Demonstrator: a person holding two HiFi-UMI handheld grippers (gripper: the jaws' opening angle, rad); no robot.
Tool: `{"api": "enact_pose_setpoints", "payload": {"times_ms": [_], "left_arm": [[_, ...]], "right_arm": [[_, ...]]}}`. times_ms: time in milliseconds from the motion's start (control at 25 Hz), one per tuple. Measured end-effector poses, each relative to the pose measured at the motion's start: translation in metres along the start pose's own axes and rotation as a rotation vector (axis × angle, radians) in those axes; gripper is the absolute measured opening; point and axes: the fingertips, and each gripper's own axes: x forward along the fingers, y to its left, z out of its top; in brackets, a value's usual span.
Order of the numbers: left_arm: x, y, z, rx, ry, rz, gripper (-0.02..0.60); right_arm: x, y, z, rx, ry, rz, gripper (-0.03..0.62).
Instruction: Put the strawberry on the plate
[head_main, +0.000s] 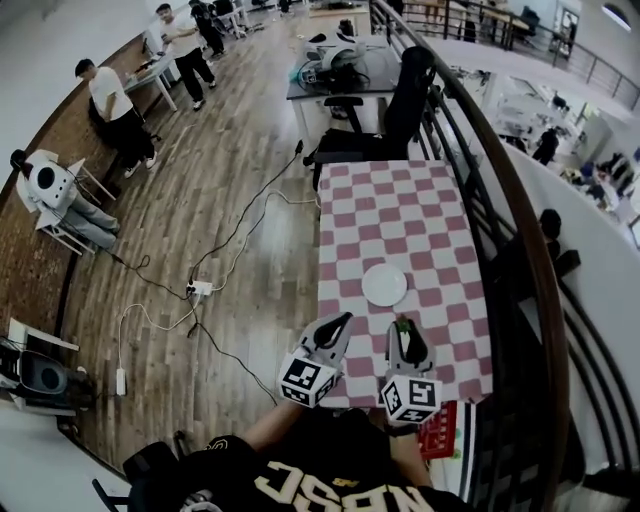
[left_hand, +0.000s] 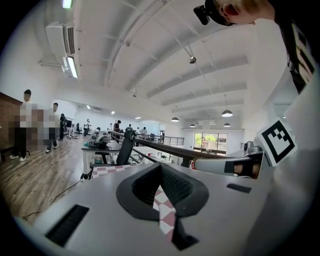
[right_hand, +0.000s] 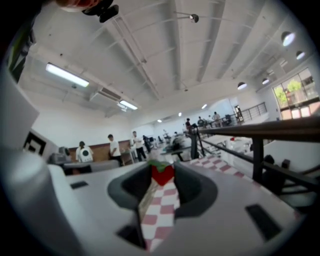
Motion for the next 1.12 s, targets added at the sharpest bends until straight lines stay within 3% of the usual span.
{"api": "enact_pose_setpoints", "payload": {"times_ms": [440, 1120], "left_arm": [[0.094, 0.046, -0.044, -0.005, 0.070, -0.091, 0.015], [0.178, 0.110, -0.152, -0.118, 0.235, -0.174, 0.015]], "right_arm": [[0.083, -0.053, -0.047, -0.029, 0.102, -0.098, 0.146], [0.208, -0.102, -0.186, -0.015, 0.372, -0.160, 0.146]]}}
